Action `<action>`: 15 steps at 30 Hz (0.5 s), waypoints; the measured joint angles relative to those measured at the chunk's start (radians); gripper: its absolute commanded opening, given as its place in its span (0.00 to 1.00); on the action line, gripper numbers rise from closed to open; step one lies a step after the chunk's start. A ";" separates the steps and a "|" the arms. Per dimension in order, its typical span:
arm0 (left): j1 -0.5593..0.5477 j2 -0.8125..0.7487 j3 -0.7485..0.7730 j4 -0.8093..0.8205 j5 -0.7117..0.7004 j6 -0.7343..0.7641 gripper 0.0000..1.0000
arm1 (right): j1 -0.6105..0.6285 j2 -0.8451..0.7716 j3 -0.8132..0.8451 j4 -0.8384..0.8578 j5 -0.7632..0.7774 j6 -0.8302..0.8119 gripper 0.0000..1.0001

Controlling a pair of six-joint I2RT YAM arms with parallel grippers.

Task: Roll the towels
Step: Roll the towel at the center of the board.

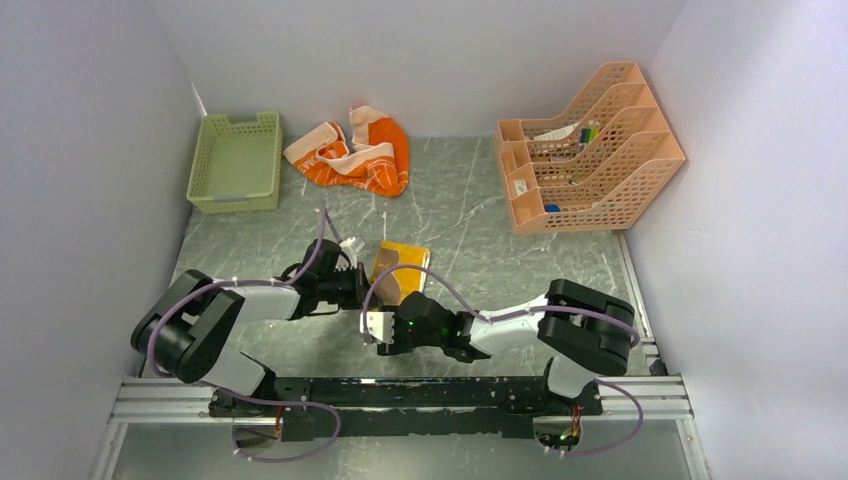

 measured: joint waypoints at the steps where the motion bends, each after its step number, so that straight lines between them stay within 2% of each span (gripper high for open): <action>1: 0.000 0.000 0.003 -0.007 0.000 0.003 0.07 | 0.000 0.002 0.000 0.003 0.000 0.001 0.51; 8: 0.000 -0.060 0.026 -0.111 -0.038 0.029 0.09 | -0.012 0.037 0.007 0.056 0.034 0.039 0.50; 12: 0.026 -0.215 0.085 -0.273 -0.087 0.064 0.16 | -0.013 0.066 0.026 0.079 0.084 0.074 0.50; 15: 0.091 -0.338 0.177 -0.358 -0.102 0.091 0.15 | -0.015 0.086 0.045 0.079 0.116 0.102 0.49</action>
